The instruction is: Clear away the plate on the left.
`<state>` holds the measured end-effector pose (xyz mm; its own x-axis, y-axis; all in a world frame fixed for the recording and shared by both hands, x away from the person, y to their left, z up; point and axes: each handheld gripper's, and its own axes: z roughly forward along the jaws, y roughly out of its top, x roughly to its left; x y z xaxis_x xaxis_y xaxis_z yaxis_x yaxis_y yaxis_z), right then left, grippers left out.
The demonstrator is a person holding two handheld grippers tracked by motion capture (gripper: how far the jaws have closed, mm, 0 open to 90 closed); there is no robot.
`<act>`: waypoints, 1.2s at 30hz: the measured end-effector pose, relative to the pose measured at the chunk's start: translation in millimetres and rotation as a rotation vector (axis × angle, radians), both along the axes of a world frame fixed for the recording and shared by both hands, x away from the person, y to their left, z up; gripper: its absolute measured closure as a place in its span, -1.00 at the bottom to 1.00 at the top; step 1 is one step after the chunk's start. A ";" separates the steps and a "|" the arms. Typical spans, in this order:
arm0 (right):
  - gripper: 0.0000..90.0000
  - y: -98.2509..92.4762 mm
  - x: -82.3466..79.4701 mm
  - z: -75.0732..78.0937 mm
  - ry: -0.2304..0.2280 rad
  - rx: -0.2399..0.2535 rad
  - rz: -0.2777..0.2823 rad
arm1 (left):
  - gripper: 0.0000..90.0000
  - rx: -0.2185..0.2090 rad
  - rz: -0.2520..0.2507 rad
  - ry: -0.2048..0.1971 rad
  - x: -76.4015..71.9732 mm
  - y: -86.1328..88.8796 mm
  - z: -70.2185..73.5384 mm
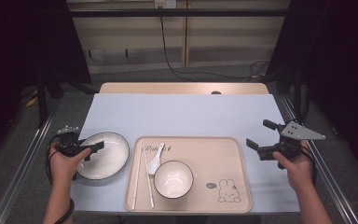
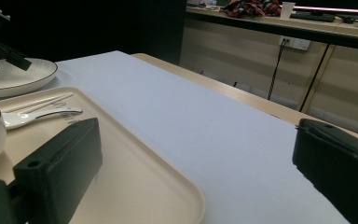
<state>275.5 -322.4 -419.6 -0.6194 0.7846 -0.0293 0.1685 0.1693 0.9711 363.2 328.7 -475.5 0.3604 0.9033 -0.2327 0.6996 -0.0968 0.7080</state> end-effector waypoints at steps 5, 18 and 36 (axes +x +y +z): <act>-0.98 -0.9 0.3 0.2 0.004 -0.005 0.012 | -0.57 -0.020 0.012 0.011 -0.5 0.8 -2.7; -0.98 -1.3 -0.3 0.4 0.004 -0.005 0.010 | -0.29 -0.011 0.020 -0.005 -5.1 6.9 -5.2; -0.98 -2.2 0.5 0.0 0.008 -0.009 0.006 | 0.54 -0.146 0.102 0.088 -4.3 23.6 -2.2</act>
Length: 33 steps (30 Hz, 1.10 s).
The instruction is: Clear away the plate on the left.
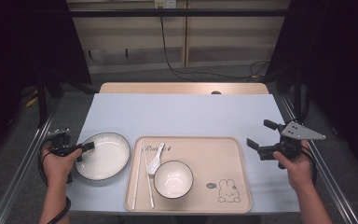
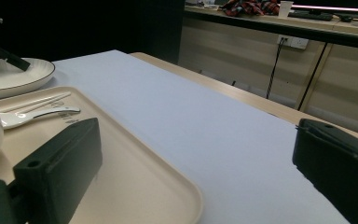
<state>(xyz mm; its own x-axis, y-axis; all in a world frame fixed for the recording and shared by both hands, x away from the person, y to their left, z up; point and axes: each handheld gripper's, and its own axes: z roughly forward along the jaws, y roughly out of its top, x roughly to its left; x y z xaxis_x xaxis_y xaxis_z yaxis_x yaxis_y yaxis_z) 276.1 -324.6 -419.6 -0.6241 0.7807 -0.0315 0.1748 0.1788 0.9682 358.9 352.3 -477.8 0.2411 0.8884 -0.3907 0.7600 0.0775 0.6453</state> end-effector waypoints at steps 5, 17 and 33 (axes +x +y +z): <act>-0.98 0.5 0.6 0.0 -0.003 0.001 -0.003 | 0.74 -0.006 0.000 -0.010 -0.5 -2.0 10.9; -0.98 -0.4 0.0 0.5 0.001 -0.001 -0.002 | 0.84 -0.029 -0.024 -0.013 -6.5 0.3 33.1; -0.98 -0.7 0.7 -0.1 0.003 0.000 -0.006 | 0.89 -0.066 -0.014 -0.009 -12.1 3.9 35.2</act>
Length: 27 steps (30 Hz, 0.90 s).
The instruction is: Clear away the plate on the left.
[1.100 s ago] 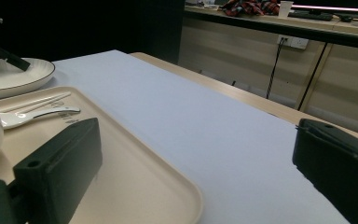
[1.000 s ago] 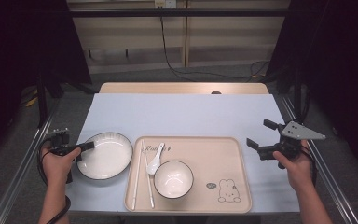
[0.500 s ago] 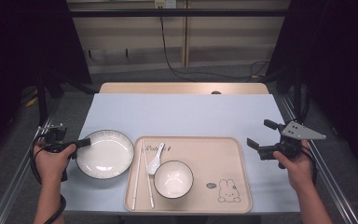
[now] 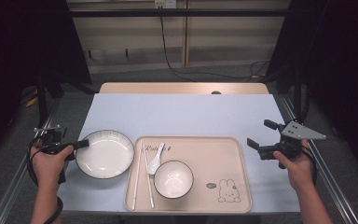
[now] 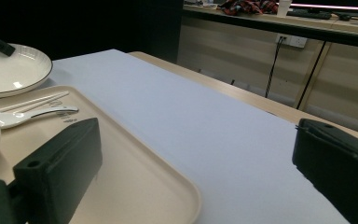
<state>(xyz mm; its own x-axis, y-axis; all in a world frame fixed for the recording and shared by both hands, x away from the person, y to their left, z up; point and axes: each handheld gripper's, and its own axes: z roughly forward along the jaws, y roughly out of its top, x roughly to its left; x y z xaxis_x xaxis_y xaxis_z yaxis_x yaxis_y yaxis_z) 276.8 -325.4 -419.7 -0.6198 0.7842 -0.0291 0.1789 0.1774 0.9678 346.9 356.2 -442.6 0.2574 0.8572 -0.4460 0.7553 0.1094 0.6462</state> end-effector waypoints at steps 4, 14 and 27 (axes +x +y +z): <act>-0.98 2.0 0.3 -0.6 -0.008 -0.006 -0.002 | 0.89 0.054 -0.020 -0.008 -0.2 -4.3 9.4; -0.99 2.6 1.3 -2.1 0.004 -0.017 0.006 | 0.87 0.080 -0.040 -0.051 5.5 -19.3 32.5; -1.00 10.7 10.9 0.6 0.024 0.011 -0.027 | 0.86 0.084 -0.090 -0.137 22.8 -47.8 75.9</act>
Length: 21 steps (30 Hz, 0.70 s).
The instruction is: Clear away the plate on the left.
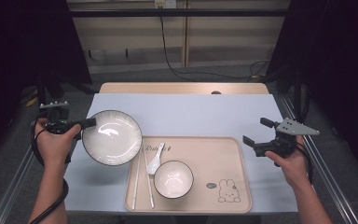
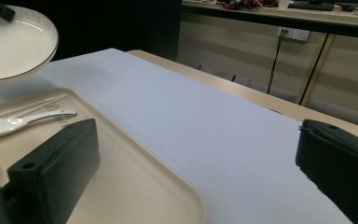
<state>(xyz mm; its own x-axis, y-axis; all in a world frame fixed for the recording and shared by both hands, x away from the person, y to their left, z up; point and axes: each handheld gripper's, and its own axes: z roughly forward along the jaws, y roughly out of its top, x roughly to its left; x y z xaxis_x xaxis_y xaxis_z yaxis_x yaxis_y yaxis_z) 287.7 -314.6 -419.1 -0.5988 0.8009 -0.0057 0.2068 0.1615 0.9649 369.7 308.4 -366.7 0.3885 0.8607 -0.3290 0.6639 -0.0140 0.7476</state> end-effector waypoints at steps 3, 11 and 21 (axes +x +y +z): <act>-1.00 4.4 4.4 1.4 0.011 0.018 0.008 | 0.86 -0.026 -0.012 -0.029 4.7 -11.2 8.8; -1.00 23.1 15.8 11.3 0.033 0.031 0.024 | 0.86 -0.018 -0.077 -0.100 17.4 -48.0 29.2; -1.00 46.2 28.4 23.2 0.083 0.060 0.051 | 0.86 -0.020 -0.194 -0.128 29.7 -99.6 41.4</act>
